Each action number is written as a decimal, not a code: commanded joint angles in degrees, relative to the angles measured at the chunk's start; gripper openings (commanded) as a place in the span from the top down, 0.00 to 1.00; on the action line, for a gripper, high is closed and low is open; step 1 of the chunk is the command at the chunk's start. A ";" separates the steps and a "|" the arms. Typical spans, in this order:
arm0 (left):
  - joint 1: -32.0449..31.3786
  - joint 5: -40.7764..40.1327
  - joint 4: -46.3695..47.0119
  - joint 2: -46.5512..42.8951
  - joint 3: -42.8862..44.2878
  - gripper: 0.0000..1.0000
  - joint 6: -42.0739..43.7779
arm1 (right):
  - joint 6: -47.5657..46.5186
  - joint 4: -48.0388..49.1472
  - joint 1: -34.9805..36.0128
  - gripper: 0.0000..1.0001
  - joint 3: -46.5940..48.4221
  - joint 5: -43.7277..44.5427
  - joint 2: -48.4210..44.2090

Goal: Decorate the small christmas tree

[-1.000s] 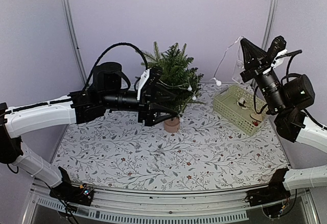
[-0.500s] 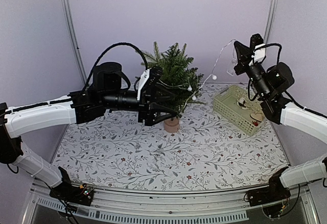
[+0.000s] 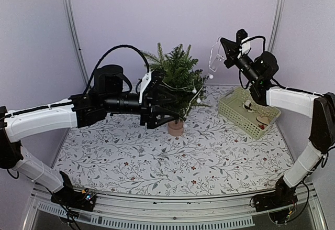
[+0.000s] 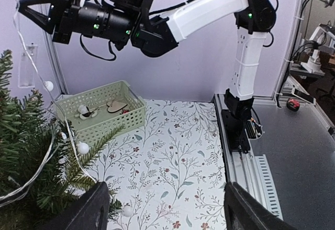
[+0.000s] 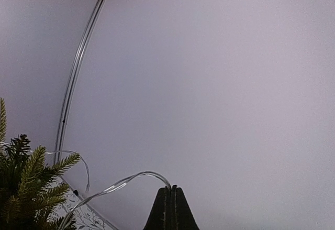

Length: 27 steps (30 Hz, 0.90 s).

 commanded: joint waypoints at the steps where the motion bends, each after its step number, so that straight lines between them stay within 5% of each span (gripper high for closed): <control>1: 1.01 -0.55 0.74 -2.26 -1.41 0.23 0.18 | 2.39 2.64 -1.35 1.00 5.12 -6.09 5.86; 11: 2.47 -1.15 0.52 -4.24 -3.53 0.23 -0.31 | 8.80 4.79 -1.98 1.00 14.29 -20.11 19.68; 27: 4.06 -0.48 1.57 -5.24 -4.92 0.24 -1.08 | 17.36 4.01 -0.66 1.00 27.40 -28.31 27.93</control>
